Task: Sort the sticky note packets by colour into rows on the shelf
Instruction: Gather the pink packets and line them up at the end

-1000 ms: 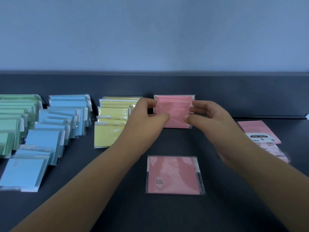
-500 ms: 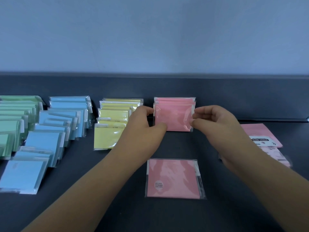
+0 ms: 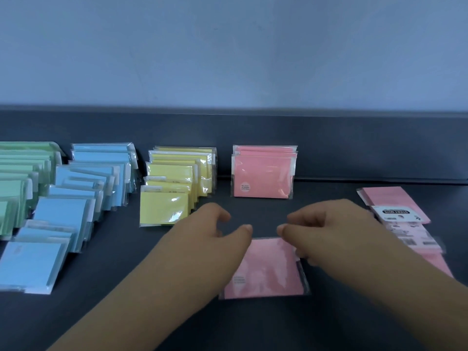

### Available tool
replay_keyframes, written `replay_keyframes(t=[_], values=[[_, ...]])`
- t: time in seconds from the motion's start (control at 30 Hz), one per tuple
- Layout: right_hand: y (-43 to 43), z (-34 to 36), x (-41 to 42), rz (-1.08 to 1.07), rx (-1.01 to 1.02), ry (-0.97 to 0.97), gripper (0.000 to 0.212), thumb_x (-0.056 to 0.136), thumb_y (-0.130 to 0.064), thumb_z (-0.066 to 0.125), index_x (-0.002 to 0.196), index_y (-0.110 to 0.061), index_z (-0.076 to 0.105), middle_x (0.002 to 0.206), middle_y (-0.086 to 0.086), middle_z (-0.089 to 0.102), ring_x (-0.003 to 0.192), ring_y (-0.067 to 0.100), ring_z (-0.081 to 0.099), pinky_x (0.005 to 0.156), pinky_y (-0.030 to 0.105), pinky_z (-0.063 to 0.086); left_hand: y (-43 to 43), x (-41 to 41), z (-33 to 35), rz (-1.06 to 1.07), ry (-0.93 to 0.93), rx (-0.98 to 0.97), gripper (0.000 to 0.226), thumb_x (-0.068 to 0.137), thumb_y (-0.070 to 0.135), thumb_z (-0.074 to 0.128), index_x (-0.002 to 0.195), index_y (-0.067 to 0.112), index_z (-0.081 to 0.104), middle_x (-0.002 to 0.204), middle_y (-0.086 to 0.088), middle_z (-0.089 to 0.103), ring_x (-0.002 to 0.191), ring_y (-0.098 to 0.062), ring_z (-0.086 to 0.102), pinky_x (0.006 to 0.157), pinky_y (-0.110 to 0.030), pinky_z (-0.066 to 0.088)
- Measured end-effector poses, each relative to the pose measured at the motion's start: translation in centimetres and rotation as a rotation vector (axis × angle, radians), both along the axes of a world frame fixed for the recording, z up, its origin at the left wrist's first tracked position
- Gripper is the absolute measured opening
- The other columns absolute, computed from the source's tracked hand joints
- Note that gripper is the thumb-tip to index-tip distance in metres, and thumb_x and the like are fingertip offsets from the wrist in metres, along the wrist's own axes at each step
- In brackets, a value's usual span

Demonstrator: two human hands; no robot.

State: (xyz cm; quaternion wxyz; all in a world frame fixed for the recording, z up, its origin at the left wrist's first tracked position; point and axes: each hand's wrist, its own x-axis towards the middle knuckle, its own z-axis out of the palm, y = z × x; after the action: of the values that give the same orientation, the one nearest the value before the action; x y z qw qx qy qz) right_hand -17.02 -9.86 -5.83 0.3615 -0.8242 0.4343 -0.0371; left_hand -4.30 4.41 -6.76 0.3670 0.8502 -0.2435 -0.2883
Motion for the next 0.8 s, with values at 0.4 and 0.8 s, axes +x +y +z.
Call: replay_keyframes(t=[0.4,0.8], values=[[-1.8,-0.4,0.8,-0.156,0.269,-0.648,0.029,0.09,-0.012,0.072,0.11,-0.032,0.069,0.095,-0.033,0.073,0.088,-0.016,0.067,0.072,0.009,0.049,-3.1,1.4,0.5,0.11,0.088,-0.577,0.034,0.092,0.0,0.061,0.094,0.033,0.064,0.083,0.038,0.069,0.082,0.017,0.065,0.073,-0.012,0.054],[-3.1,-1.1,3.0,-0.17,0.265,-0.653,0.049,0.085,-0.023,0.073,0.132,-0.027,0.062,0.128,-0.014,0.068,0.117,0.003,0.065,0.107,0.033,0.048,-5.7,2.6,0.3,0.156,0.045,-0.518,0.036,0.069,0.028,0.056,0.103,0.035,0.069,0.108,0.015,0.072,0.099,-0.005,0.069,0.093,-0.042,0.057]])
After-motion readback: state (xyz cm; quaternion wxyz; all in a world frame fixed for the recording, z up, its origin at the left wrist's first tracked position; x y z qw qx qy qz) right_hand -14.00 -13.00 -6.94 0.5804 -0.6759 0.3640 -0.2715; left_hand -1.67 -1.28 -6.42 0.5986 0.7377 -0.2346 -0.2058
